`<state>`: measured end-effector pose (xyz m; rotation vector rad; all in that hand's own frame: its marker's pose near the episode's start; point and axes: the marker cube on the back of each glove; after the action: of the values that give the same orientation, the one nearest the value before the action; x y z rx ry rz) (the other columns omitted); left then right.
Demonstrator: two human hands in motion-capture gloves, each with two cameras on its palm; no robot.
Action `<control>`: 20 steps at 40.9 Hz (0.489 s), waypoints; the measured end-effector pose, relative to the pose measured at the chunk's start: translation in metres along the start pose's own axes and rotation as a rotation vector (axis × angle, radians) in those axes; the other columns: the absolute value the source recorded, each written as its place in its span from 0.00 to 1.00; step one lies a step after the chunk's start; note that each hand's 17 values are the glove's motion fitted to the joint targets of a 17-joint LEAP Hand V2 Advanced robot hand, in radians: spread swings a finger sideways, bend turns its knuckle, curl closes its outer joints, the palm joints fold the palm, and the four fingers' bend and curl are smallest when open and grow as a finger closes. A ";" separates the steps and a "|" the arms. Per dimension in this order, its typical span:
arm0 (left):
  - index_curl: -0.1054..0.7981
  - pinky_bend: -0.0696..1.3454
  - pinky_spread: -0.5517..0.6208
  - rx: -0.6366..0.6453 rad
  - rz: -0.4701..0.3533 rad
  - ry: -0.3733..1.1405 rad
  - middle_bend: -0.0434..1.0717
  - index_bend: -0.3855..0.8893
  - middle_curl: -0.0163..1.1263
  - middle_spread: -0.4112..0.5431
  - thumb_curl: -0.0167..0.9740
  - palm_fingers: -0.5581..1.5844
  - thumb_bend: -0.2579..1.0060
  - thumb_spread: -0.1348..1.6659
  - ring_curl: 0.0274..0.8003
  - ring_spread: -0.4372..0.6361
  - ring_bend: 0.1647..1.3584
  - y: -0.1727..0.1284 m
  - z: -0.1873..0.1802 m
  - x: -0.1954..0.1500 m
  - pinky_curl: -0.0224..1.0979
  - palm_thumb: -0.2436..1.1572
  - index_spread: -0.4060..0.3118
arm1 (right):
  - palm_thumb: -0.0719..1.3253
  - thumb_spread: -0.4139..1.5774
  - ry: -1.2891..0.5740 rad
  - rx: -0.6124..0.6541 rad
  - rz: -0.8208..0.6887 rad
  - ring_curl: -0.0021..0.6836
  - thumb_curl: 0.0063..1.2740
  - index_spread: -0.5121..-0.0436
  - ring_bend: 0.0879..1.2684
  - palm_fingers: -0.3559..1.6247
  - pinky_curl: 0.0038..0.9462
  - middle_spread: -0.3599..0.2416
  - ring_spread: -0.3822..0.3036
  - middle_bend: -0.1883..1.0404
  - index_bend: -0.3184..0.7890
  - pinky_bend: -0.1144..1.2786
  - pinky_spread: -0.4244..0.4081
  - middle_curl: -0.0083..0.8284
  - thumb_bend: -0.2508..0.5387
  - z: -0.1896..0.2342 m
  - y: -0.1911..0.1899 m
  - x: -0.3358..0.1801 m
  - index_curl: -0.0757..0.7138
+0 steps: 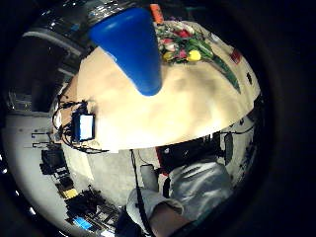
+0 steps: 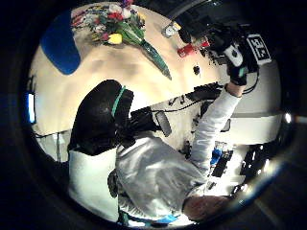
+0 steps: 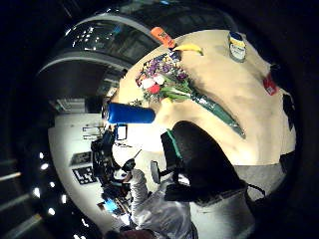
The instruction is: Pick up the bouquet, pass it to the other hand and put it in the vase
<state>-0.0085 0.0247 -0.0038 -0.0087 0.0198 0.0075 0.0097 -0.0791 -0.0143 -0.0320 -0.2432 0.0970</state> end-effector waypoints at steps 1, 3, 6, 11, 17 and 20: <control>0.46 0.23 0.79 0.001 -0.001 0.005 0.20 0.43 0.26 0.71 0.32 0.39 0.19 0.70 0.27 0.77 0.27 0.000 -0.001 0.000 0.28 0.50 0.62 | 0.37 0.78 -0.011 -0.011 0.014 0.48 0.20 0.68 0.56 0.43 0.38 0.68 0.61 0.41 0.31 0.64 0.71 0.40 0.33 0.005 -0.005 0.003 0.16; 0.46 0.23 0.79 0.009 -0.003 0.013 0.20 0.43 0.26 0.71 0.32 0.39 0.19 0.70 0.28 0.77 0.27 -0.002 -0.003 -0.001 0.28 0.50 0.62 | 0.38 0.78 -0.023 -0.034 0.040 0.49 0.21 0.71 0.56 0.43 0.38 0.67 0.58 0.41 0.31 0.64 0.70 0.41 0.32 0.017 -0.012 0.010 0.16; 0.46 0.23 0.79 0.011 -0.010 0.012 0.20 0.43 0.27 0.71 0.33 0.39 0.19 0.70 0.28 0.77 0.27 -0.002 -0.004 -0.003 0.29 0.50 0.62 | 0.40 0.78 -0.025 -0.064 0.065 0.50 0.21 0.73 0.57 0.43 0.39 0.66 0.56 0.41 0.32 0.65 0.68 0.42 0.31 0.036 -0.020 0.020 0.15; 0.47 0.23 0.79 0.005 -0.008 0.019 0.20 0.43 0.27 0.71 0.33 0.39 0.19 0.70 0.28 0.78 0.27 -0.001 -0.004 -0.003 0.30 0.50 0.62 | 0.41 0.77 -0.029 -0.115 0.098 0.51 0.23 0.75 0.58 0.43 0.39 0.65 0.53 0.41 0.32 0.65 0.67 0.43 0.30 0.077 -0.033 0.037 0.15; 0.48 0.22 0.79 0.011 0.005 0.026 0.20 0.43 0.28 0.71 0.34 0.39 0.19 0.70 0.29 0.78 0.27 -0.001 -0.002 -0.001 0.30 0.50 0.62 | 0.42 0.77 0.010 -0.168 0.116 0.53 0.24 0.77 0.58 0.44 0.39 0.63 0.48 0.41 0.32 0.65 0.63 0.45 0.30 0.117 -0.009 0.038 0.15; 0.48 0.22 0.79 0.002 0.007 0.019 0.20 0.43 0.28 0.71 0.34 0.38 0.19 0.70 0.29 0.78 0.27 -0.001 -0.001 -0.001 0.31 0.50 0.62 | 0.43 0.77 0.042 -0.203 0.163 0.53 0.24 0.78 0.59 0.44 0.39 0.62 0.46 0.42 0.32 0.66 0.62 0.46 0.30 0.131 0.000 0.040 0.15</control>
<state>-0.0097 0.0235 -0.0046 -0.0063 0.0385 0.0146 0.0165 -0.0720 0.1224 -0.2561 -0.2072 0.2338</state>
